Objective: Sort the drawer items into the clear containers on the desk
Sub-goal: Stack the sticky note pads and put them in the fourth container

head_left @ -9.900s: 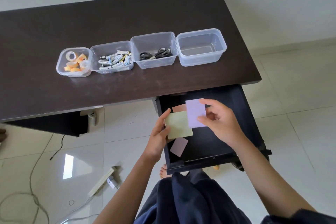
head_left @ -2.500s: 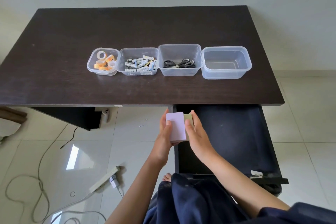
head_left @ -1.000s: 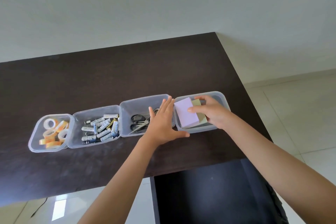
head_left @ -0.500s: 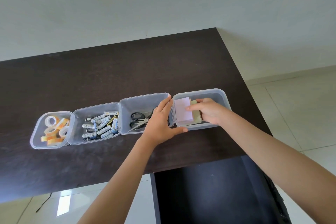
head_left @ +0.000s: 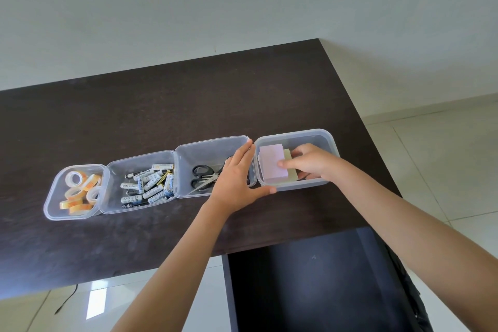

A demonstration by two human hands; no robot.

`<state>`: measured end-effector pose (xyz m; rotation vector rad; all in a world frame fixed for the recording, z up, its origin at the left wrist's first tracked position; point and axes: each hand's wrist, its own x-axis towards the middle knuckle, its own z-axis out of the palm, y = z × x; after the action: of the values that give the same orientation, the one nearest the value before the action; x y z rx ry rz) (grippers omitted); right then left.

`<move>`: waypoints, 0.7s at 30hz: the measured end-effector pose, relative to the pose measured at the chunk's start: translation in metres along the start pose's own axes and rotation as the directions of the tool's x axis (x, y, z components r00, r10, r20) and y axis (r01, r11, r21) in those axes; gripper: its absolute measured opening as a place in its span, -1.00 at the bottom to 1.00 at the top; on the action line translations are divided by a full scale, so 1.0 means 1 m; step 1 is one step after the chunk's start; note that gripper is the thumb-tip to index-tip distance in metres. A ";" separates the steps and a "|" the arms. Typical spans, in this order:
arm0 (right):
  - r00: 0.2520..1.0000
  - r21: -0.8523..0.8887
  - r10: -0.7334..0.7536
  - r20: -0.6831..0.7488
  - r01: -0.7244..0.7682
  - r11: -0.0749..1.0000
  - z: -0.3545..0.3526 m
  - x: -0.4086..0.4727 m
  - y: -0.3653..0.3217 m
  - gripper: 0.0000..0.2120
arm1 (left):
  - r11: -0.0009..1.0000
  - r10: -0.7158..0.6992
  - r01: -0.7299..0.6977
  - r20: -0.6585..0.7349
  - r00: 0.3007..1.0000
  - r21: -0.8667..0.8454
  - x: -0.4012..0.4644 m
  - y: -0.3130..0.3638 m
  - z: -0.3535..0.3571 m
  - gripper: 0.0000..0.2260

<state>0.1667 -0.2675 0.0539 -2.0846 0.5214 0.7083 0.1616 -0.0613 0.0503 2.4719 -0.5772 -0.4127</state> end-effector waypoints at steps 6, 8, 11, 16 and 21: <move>0.999 -0.005 -0.039 -0.014 0.039 0.999 0.002 0.000 -0.001 -0.59 | 1.000 0.005 -0.005 -0.001 1.000 -0.008 0.000 0.000 0.002 -0.03; 0.999 -0.024 -0.048 -0.014 0.048 0.999 0.002 0.000 -0.001 -0.60 | 1.000 0.009 -0.009 -0.005 1.000 -0.004 0.000 -0.001 0.003 -0.03; 0.995 -0.091 -0.089 -0.053 0.084 0.992 0.002 -0.003 -0.002 -0.64 | 1.000 0.007 -0.007 -0.008 1.000 0.009 0.000 0.000 0.003 -0.04; 0.987 -0.090 -0.139 -0.085 0.131 0.987 -0.003 -0.009 -0.001 -0.68 | 1.000 -0.003 0.003 -0.005 1.000 0.015 0.000 0.002 0.001 -0.05; 0.995 -0.030 -0.095 -0.042 0.094 0.995 -0.003 -0.005 -0.006 -0.61 | 1.000 0.000 0.000 0.005 1.000 0.026 0.000 0.002 0.000 -0.05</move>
<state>0.1674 -0.2665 0.0621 -2.1401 0.4351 0.6204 0.1607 -0.0629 0.0517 2.4961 -0.5873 -0.4138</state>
